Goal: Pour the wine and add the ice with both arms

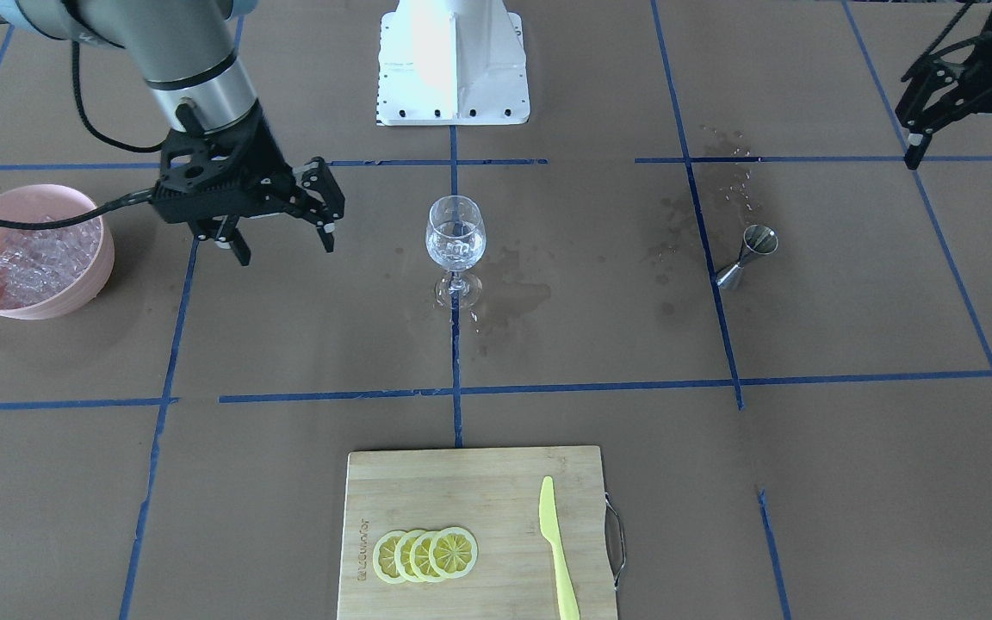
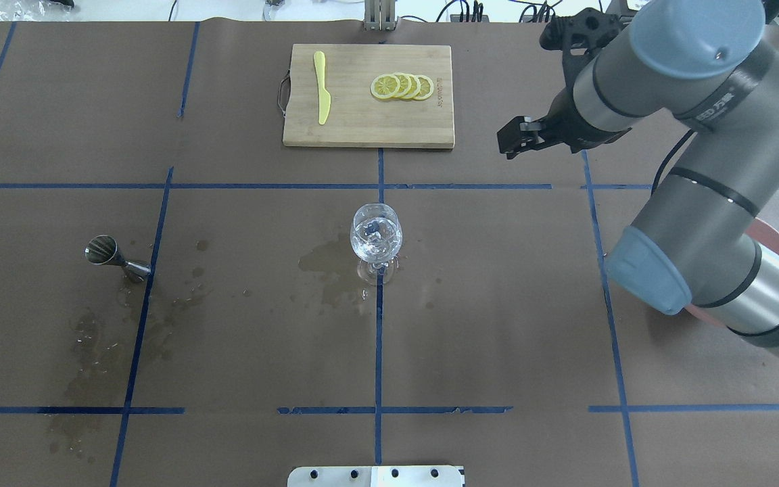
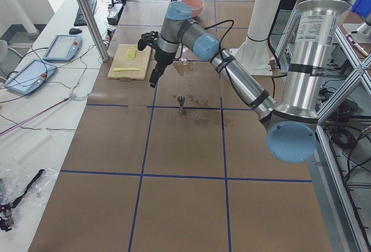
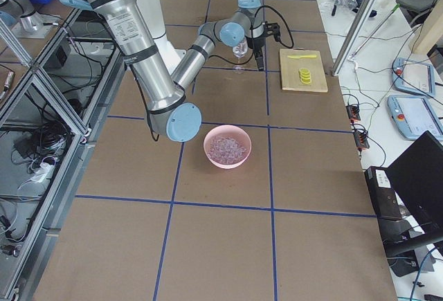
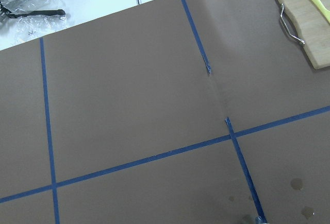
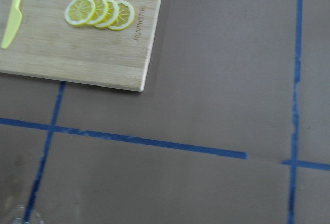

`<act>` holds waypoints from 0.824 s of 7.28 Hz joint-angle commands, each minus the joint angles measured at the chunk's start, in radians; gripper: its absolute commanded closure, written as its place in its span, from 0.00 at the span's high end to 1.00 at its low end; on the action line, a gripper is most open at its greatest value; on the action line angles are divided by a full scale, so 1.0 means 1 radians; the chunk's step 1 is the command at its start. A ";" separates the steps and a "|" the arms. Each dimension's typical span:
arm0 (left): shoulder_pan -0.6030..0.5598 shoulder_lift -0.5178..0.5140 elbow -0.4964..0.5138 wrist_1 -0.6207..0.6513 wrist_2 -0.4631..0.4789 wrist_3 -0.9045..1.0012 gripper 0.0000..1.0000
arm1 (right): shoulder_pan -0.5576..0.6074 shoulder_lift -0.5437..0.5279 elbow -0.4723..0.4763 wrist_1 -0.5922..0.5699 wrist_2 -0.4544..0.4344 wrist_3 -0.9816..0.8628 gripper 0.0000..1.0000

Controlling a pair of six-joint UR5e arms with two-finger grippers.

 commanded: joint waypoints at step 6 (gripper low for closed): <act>-0.258 0.001 0.402 -0.016 -0.168 0.410 1.00 | 0.538 -0.197 -0.330 -0.050 0.318 -0.943 1.00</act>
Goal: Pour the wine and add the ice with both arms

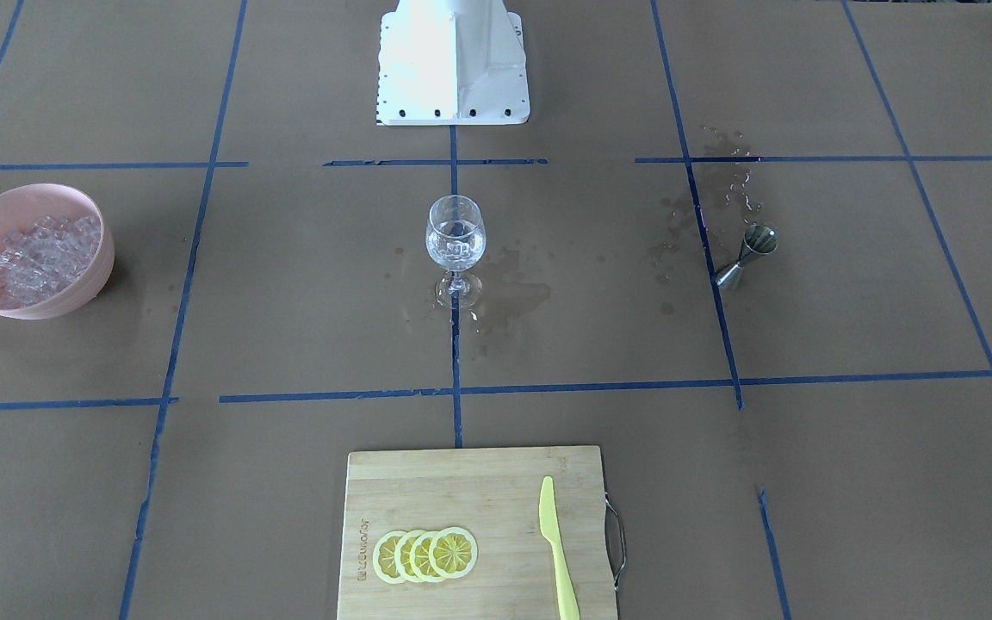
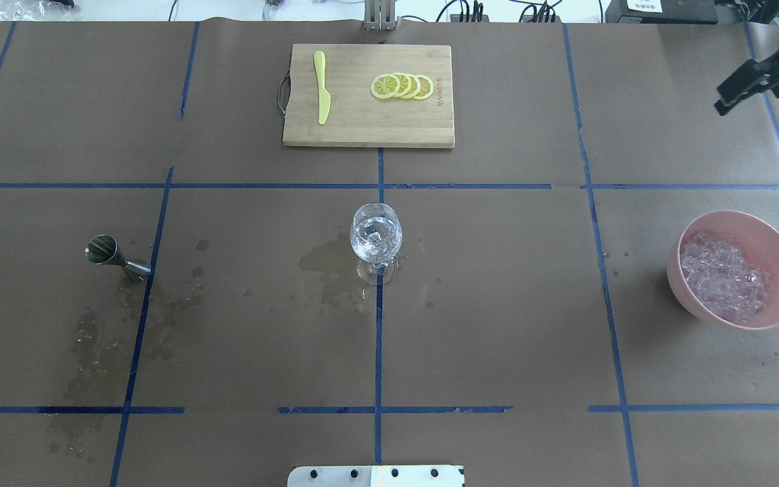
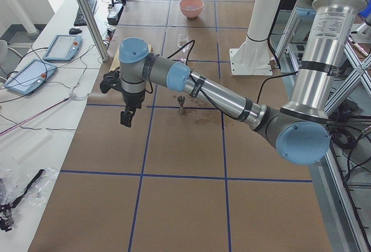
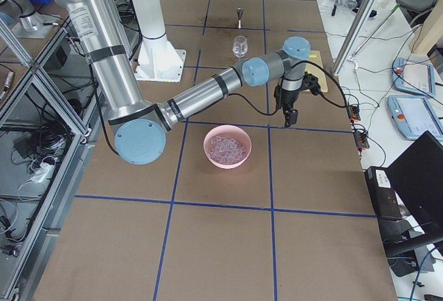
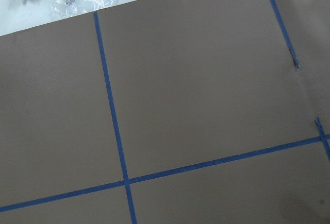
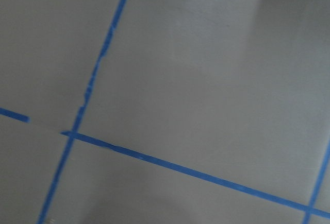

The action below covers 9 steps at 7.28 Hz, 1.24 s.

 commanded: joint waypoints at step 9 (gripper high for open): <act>-0.029 0.207 0.186 -0.079 -0.046 0.090 1.00 | 0.244 -0.230 -0.153 0.144 0.141 -0.200 1.00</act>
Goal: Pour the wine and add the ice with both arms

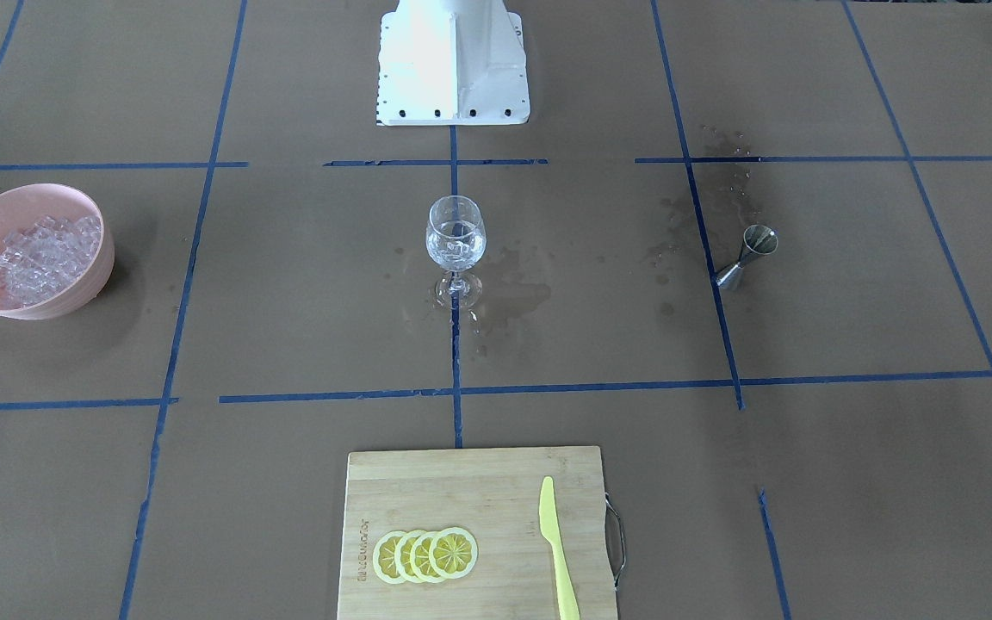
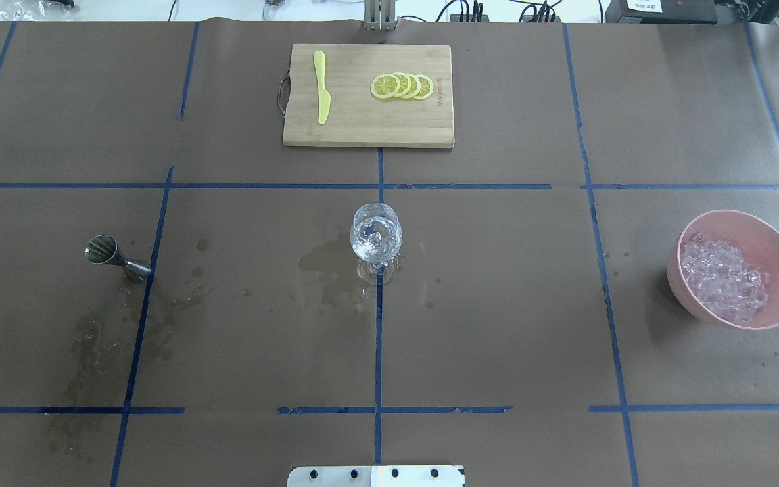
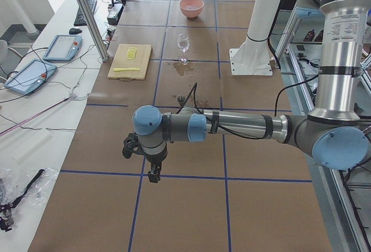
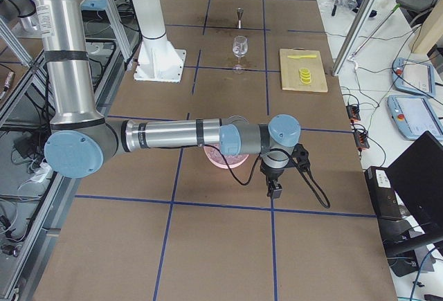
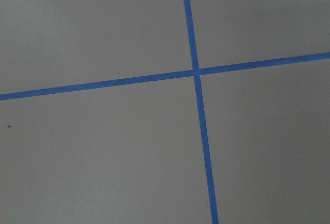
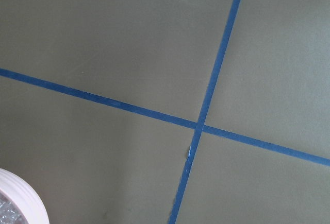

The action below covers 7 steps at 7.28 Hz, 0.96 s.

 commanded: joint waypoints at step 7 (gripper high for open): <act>0.002 -0.005 -0.009 -0.059 -0.056 -0.085 1.00 | 0.066 -0.007 -0.035 0.000 0.064 0.061 1.00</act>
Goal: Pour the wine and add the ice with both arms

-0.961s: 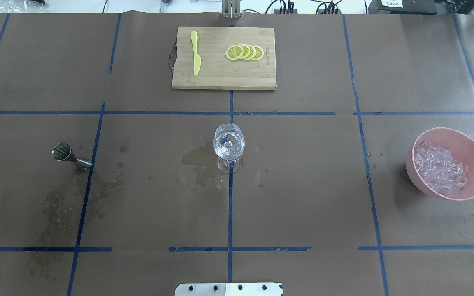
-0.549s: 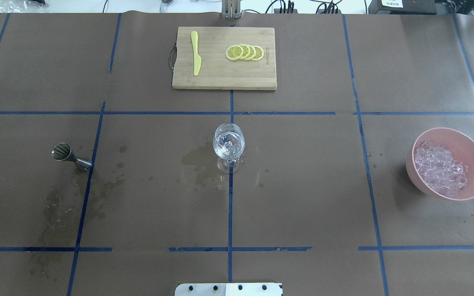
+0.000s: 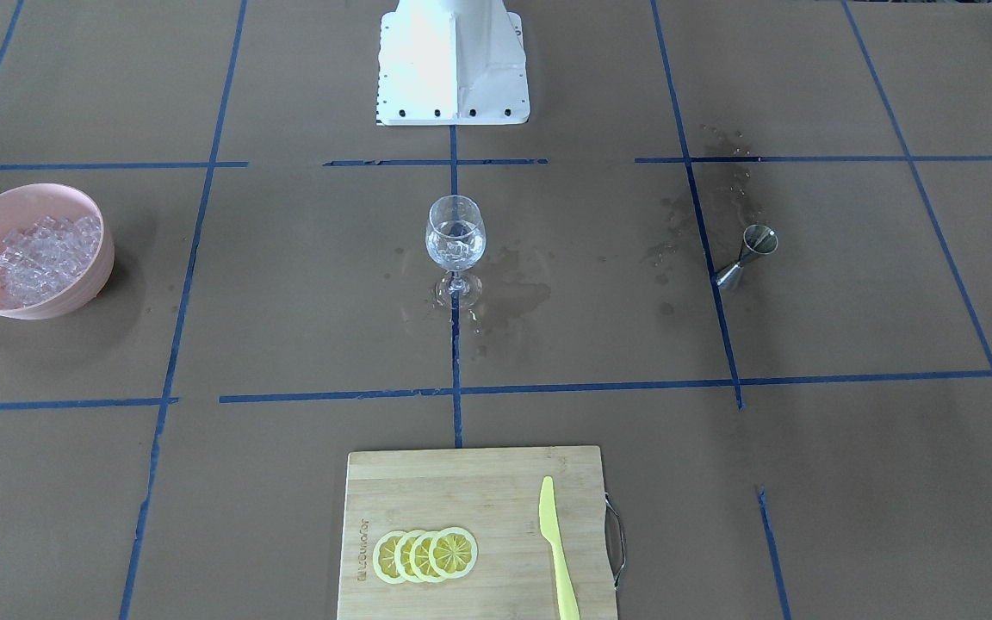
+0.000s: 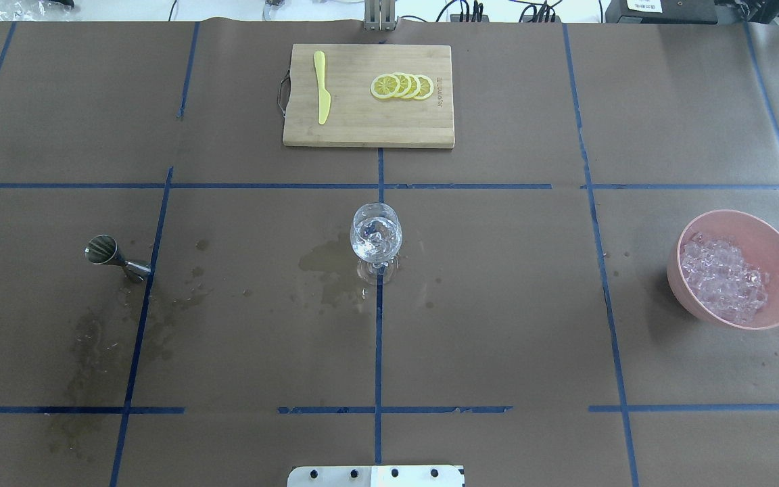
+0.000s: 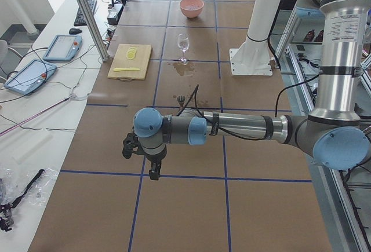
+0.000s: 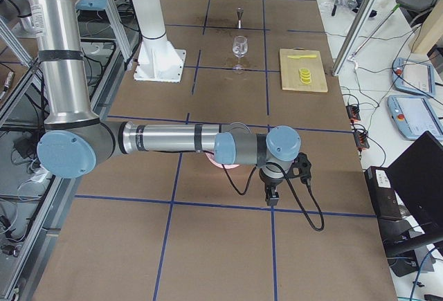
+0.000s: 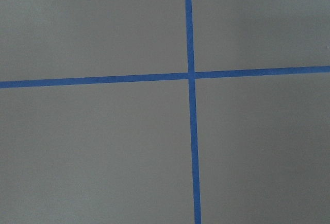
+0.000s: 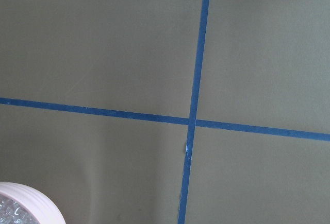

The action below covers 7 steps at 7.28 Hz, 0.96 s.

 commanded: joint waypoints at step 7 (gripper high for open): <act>0.000 -0.003 -0.004 -0.037 0.001 -0.002 1.00 | 0.022 -0.128 0.034 0.136 -0.008 0.023 1.00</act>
